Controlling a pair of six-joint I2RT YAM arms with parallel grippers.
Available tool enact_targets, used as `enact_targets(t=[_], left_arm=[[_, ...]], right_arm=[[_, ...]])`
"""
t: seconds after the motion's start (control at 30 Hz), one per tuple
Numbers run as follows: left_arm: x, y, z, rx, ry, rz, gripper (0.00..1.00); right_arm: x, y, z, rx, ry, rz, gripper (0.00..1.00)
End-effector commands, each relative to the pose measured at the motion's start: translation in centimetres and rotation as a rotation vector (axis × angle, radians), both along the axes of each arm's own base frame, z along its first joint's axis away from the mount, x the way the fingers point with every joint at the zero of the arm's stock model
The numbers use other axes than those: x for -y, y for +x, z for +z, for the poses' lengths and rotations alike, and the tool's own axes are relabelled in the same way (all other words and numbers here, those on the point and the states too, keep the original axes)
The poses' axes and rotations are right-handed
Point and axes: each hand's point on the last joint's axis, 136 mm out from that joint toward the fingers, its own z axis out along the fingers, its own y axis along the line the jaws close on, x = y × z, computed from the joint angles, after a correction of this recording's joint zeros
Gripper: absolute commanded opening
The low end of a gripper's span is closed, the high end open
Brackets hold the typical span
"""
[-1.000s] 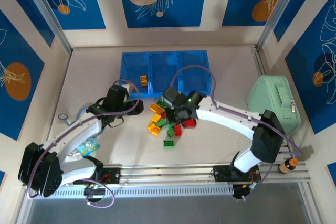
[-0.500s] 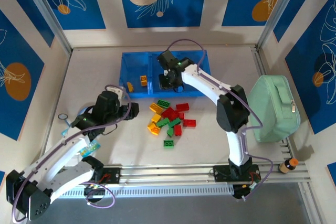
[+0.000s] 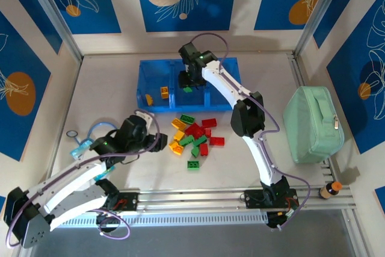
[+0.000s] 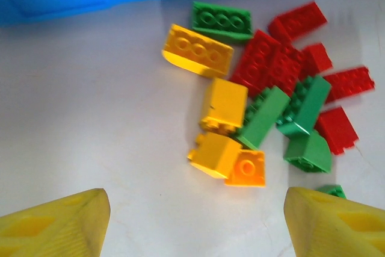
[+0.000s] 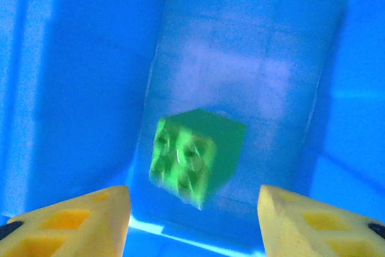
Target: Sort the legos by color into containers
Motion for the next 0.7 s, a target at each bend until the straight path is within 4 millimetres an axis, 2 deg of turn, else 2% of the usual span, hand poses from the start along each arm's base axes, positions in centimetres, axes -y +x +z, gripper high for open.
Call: enact_targets(t=[0.0, 0.2, 0.33, 0.43, 0.53, 0.67], left_arm=[[2.3, -0.7, -0.4, 0.001, 0.011, -0.067, 0.76], [6.5, -3.2, -2.4, -0.061, 0.066, -0.229, 0.77], [9.6, -4.7, -3.8, -0.100, 0.106, -0.325, 0.77], [11.6, -5.6, -5.1, -0.130, 0.146, -0.376, 0.77], [12.7, -6.1, -6.2, -0.175, 0.185, -0.394, 0.77], [13.8, -6.3, -6.9, -0.198, 0.217, -0.419, 0.77]], right_arm=[[0.5, -1.7, 2.2, -0.020, -0.012, 0.017, 0.65], [1.5, -4.0, 5.5, 0.037, 0.028, 0.015, 0.66], [2.6, -6.2, 6.9, 0.062, 0.072, 0.006, 0.66], [3.5, -7.9, 7.3, 0.071, 0.098, -0.002, 0.66], [4.7, -9.3, 7.1, 0.074, 0.109, -0.021, 0.66], [6.1, -10.5, 6.0, 0.054, 0.124, -0.051, 0.66]])
